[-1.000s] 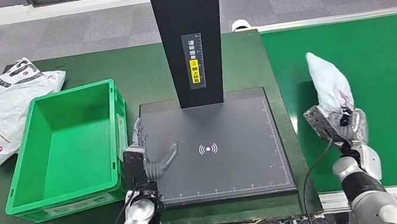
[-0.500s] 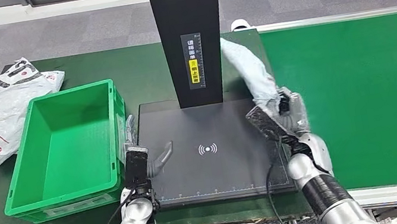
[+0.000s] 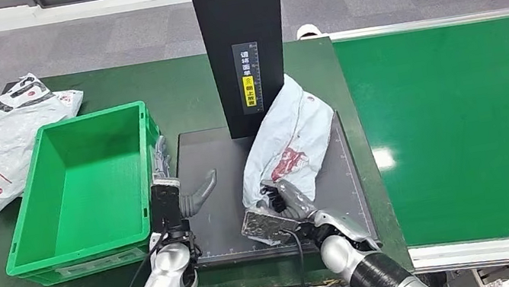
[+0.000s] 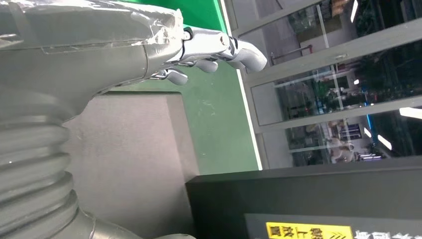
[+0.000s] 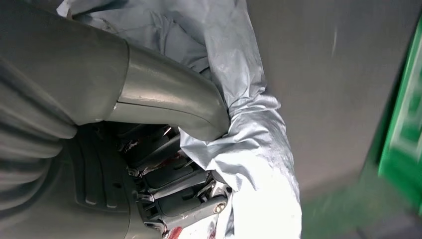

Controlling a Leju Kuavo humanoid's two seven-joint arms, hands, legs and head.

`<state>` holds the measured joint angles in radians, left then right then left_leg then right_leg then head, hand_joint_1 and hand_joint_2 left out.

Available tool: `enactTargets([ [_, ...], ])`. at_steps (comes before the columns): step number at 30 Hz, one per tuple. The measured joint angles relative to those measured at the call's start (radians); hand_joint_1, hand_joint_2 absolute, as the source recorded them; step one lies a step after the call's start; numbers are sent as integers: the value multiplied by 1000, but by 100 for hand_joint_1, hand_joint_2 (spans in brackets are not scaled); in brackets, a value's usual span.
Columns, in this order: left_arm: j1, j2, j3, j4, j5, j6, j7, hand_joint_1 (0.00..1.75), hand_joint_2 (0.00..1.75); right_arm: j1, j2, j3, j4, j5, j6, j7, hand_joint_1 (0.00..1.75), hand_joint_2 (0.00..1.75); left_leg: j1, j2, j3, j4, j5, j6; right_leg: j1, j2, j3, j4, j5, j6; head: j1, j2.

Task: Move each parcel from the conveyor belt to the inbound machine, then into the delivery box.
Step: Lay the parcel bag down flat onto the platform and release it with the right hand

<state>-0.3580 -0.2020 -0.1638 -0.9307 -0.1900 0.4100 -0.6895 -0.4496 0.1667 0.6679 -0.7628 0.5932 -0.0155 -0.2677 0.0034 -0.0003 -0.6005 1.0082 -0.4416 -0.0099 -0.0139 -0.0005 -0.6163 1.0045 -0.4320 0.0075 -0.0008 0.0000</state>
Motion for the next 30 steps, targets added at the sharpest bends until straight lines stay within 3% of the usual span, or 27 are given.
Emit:
enactTargets([
  [1,-4,0,-1,2,10,0,-2,0,175,0,-1,16,4,-9,7,0,30,175,0,0,0,0,0,0,0,0,0,0,0,0,0,0],
  [2,-7,0,-2,5,20,1,-4,0,175,-1,-2,33,8,-18,11,0,3,175,0,0,0,0,0,0,0,0,0,0,0,0,0,0],
  [3,-10,0,-5,7,28,2,-5,0,175,0,-4,47,11,-28,12,-1,0,175,0,0,0,0,0,0,0,0,0,0,0,0,0,0],
  [8,-13,3,-17,14,60,8,-8,0,175,15,-14,77,7,-73,-30,2,0,175,0,0,0,0,0,0,0,0,0,0,0,0,0,0],
  [12,0,6,-17,-5,85,26,-8,0,175,53,-36,69,-57,-99,-158,-21,0,175,0,0,0,0,0,0,0,0,0,0,0,0,0,0],
  [18,26,11,-17,-53,96,39,-9,0,175,81,-58,3,-151,-145,-245,-69,0,175,0,0,0,0,0,0,0,0,0,0,0,0,0,0],
  [24,28,12,-18,-53,58,26,-9,0,175,112,-60,-111,-216,-237,-370,-201,0,175,0,0,0,0,0,0,0,0,0,0,0,0,0,0],
  [30,23,11,-33,-24,16,14,-6,0,175,125,-58,-179,-241,-285,-386,-244,0,175,0,0,0,0,0,0,0,0,0,0,0,0,0,0],
])
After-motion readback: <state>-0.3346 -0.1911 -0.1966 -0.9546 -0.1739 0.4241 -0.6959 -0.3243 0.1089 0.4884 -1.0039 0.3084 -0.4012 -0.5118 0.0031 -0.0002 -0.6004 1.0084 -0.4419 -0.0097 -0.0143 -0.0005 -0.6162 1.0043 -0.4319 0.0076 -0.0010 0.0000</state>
